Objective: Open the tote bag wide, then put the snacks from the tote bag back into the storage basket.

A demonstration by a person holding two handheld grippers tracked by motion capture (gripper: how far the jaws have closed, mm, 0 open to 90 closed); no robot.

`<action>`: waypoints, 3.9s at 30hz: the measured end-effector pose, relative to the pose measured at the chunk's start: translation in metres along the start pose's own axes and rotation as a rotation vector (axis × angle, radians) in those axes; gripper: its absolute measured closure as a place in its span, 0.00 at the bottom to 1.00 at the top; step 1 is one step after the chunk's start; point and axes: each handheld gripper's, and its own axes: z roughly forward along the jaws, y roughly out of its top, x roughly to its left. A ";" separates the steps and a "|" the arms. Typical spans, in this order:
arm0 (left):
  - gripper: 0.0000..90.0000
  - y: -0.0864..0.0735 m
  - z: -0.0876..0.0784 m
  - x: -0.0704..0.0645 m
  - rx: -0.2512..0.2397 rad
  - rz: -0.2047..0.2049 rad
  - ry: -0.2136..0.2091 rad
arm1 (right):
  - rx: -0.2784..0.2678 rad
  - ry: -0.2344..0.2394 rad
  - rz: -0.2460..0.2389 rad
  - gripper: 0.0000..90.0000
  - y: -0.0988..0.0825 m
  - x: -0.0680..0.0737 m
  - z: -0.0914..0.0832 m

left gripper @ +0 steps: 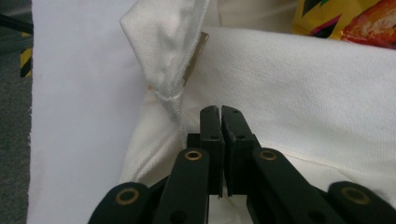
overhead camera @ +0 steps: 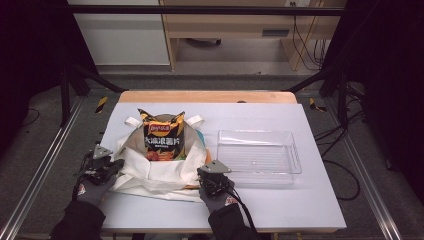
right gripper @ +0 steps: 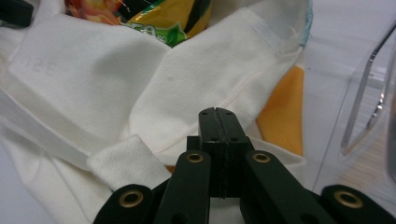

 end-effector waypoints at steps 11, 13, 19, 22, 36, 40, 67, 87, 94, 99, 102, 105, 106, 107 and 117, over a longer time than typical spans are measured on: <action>0.96 -0.006 0.001 -0.002 0.013 -0.009 -0.020 | 0.080 -0.029 0.050 1.00 -0.019 -0.010 0.003; 0.96 -0.006 0.001 -0.002 0.014 -0.014 -0.021 | 0.083 -0.034 0.054 1.00 -0.018 -0.008 0.003; 0.96 -0.006 0.001 -0.002 0.009 -0.012 -0.024 | 0.050 -0.015 0.042 1.00 -0.018 -0.009 0.001; 0.96 -0.006 0.001 -0.002 0.008 -0.013 -0.022 | 0.000 -0.011 0.037 1.00 -0.014 -0.008 -0.006; 0.96 -0.006 0.001 -0.003 0.012 0.002 -0.018 | -0.182 -0.013 -0.015 1.00 0.043 0.013 -0.018; 0.95 -0.005 0.000 -0.003 0.009 -0.004 -0.021 | -0.111 -0.001 -0.031 1.00 0.048 0.017 0.000; 0.93 -0.012 0.001 -0.005 0.025 0.012 0.003 | 0.093 -0.120 -0.019 1.00 0.007 0.012 0.030; 0.74 0.005 -0.031 -0.006 -0.163 -0.023 -0.078 | -0.085 -0.018 -0.043 0.76 0.028 0.021 0.000; 0.65 0.014 -0.046 -0.011 -0.239 -0.031 -0.087 | -0.149 0.023 -0.055 0.60 0.044 0.020 -0.010; 0.54 0.018 -0.052 -0.014 -0.267 -0.039 -0.074 | -0.176 0.049 -0.043 0.51 0.055 0.014 -0.016; 0.48 0.020 -0.056 -0.016 -0.289 -0.047 -0.074 | -0.186 0.053 -0.038 0.48 0.061 0.010 -0.019; 0.45 0.023 -0.059 -0.017 -0.306 -0.056 -0.081 | -0.196 0.056 -0.031 0.47 0.067 0.006 -0.024; 0.45 0.024 -0.060 -0.018 -0.310 -0.059 -0.083 | -0.201 0.053 -0.031 0.46 0.069 0.005 -0.025; 0.44 0.025 -0.060 -0.018 -0.314 -0.059 -0.085 | -0.202 0.051 -0.032 0.46 0.071 0.004 -0.027; 0.43 0.036 -0.063 -0.023 -0.330 -0.040 -0.098 | -0.232 0.052 -0.016 0.45 0.088 -0.004 -0.035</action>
